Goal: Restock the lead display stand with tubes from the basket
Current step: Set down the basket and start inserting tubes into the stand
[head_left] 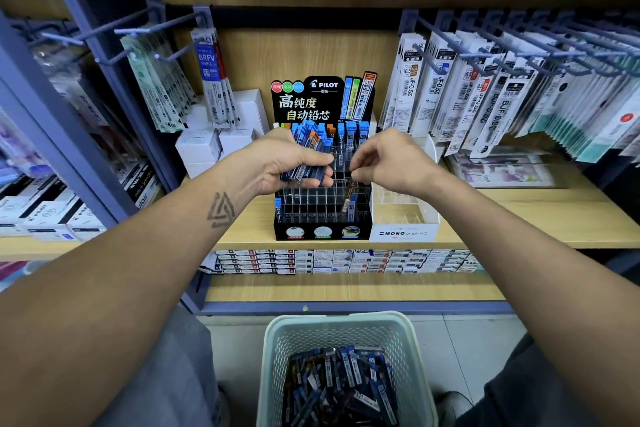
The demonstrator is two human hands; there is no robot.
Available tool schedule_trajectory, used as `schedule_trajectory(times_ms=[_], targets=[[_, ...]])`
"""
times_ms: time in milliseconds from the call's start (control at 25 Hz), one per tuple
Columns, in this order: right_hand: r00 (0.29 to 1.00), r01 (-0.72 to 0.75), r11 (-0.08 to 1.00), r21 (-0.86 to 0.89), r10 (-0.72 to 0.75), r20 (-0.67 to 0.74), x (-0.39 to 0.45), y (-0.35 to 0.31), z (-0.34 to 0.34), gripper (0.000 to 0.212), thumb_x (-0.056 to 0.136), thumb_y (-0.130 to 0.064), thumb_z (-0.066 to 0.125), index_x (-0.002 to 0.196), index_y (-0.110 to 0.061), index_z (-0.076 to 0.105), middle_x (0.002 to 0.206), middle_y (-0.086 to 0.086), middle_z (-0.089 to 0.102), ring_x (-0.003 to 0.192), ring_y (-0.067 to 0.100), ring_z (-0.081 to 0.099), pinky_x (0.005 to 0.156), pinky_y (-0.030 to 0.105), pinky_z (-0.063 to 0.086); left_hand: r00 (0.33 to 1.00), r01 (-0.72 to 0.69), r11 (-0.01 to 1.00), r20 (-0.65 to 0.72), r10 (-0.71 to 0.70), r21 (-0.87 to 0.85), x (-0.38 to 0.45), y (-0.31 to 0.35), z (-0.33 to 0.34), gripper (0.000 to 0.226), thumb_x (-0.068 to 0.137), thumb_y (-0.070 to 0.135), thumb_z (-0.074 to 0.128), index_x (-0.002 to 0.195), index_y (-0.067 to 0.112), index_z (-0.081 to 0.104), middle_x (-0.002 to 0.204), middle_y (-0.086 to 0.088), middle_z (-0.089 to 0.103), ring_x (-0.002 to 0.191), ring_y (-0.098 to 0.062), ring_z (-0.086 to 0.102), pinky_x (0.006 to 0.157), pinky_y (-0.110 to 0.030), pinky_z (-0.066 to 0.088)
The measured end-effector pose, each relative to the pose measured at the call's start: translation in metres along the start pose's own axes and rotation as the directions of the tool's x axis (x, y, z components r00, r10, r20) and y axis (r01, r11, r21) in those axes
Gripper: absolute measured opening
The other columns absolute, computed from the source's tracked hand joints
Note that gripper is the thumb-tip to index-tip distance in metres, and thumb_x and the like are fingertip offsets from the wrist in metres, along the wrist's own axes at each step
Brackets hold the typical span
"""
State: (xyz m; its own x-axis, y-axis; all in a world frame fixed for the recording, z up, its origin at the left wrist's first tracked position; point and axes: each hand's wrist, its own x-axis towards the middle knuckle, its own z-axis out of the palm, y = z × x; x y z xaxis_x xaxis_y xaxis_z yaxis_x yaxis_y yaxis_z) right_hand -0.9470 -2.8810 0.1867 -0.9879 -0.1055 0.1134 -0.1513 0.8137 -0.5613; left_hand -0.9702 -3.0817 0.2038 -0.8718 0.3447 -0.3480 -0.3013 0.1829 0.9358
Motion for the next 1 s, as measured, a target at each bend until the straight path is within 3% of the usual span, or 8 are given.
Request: schedule_trajectory(times_ms=[120,360,640,1000], targets=[[0.999,0.027,0.999,-0.033,-0.028,-0.043,0.000,-0.003,0.003,0.009,0.080,-0.016,0.083,0.081,-0.022,0.077,0.075,-0.010,0.069,0.074,0.006,0.064,0.073,0.023,0.054,1.000,-0.015,1.000,0.009,0.015,0.006,-0.001,0.000,-0.001,0.023,0.086,0.004,0.074,0.104,-0.009,0.068,0.083,-0.020,0.074,0.071,-0.028,0.076,0.044,-0.022,0.056],[1.000,0.013,0.987,-0.161,-0.013,0.002,0.000,0.000,0.024,0.009,0.082,-0.020,0.081,0.083,-0.028,0.076,0.081,-0.006,0.071,0.082,0.017,0.068,0.080,0.037,0.059,1.000,-0.028,0.999,0.008,0.028,0.018,0.000,-0.002,-0.004,0.024,0.086,0.003,0.074,0.105,-0.010,0.068,0.080,-0.019,0.073,0.069,-0.029,0.075,0.044,-0.022,0.056],[0.999,0.019,0.984,-0.179,-0.013,0.032,-0.001,-0.003,0.026,0.008,0.083,-0.021,0.080,0.089,-0.026,0.078,0.086,-0.005,0.072,0.084,0.017,0.068,0.079,0.036,0.058,1.000,-0.012,0.999,0.003,0.012,0.035,0.004,-0.002,-0.003,0.028,0.086,0.004,0.075,0.109,-0.011,0.067,0.083,-0.020,0.074,0.072,-0.030,0.076,0.044,-0.021,0.055],[0.994,0.110,0.896,-0.431,-0.087,0.073,0.000,-0.001,0.050,0.015,0.090,-0.019,0.065,0.099,-0.022,0.076,0.100,0.006,0.070,0.089,0.029,0.067,0.071,0.036,0.057,0.999,-0.019,0.998,0.028,0.017,0.056,0.006,-0.006,-0.004,0.029,0.086,0.002,0.075,0.110,-0.012,0.066,0.083,-0.022,0.073,0.070,-0.030,0.075,0.045,-0.023,0.056]])
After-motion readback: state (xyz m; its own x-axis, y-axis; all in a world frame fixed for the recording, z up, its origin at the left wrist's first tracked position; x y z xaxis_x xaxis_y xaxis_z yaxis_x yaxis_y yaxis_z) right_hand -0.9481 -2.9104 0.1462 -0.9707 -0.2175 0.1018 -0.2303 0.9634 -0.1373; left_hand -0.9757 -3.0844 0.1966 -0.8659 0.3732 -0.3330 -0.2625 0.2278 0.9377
